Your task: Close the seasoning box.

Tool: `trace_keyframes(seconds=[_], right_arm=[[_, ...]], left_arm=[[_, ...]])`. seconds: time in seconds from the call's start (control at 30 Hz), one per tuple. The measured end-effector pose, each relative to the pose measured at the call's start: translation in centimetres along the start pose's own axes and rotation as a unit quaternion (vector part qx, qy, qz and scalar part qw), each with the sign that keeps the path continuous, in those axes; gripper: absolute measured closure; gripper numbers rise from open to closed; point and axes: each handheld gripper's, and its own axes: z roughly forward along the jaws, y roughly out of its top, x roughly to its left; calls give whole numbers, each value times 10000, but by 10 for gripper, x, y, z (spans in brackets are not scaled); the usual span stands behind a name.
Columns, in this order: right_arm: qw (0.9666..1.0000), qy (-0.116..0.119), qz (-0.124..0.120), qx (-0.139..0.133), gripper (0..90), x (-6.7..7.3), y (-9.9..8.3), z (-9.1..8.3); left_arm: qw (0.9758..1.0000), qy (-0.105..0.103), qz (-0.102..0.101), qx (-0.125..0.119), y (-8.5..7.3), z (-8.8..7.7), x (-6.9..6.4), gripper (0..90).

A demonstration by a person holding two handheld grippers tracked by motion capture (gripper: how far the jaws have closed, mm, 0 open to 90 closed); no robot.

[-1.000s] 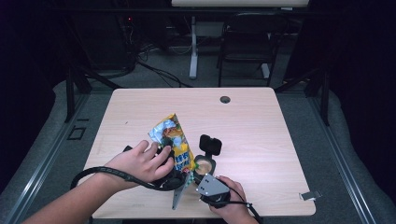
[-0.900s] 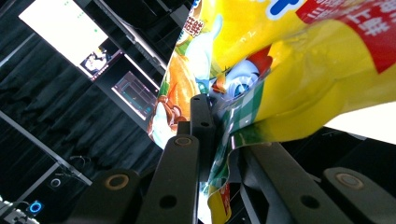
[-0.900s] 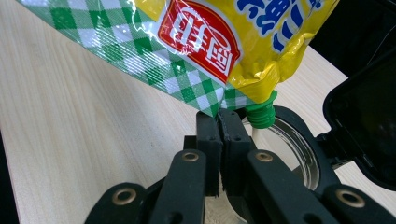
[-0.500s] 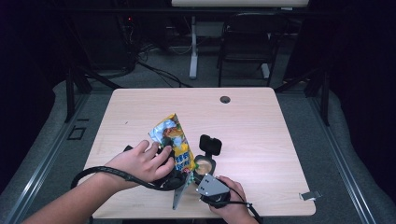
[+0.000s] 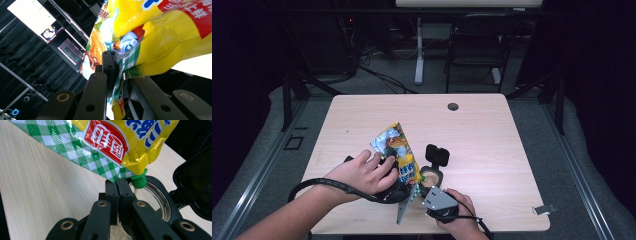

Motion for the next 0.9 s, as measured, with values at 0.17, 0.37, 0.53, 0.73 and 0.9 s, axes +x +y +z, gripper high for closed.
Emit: trace_keyframes(seconds=[0.17,0.37,0.53,0.73,0.9], right_arm=[[10000,-1,-2,-1,887,0,0,0],[10000,-17,-2,-15,888,0,0,0],[10000,-14,9,-25,888,0,0,0],[10000,-19,-14,4,888,0,0,-1],[10000,-16,-19,12,890,-1,0,-1]], left_arm=[[10000,9,-17,-4,0,0,0,874],[10000,12,-11,-3,0,0,0,874],[10000,23,-4,4,0,-1,0,875],[10000,18,-12,-5,0,0,0,874],[10000,2,-40,-10,0,0,0,874]])
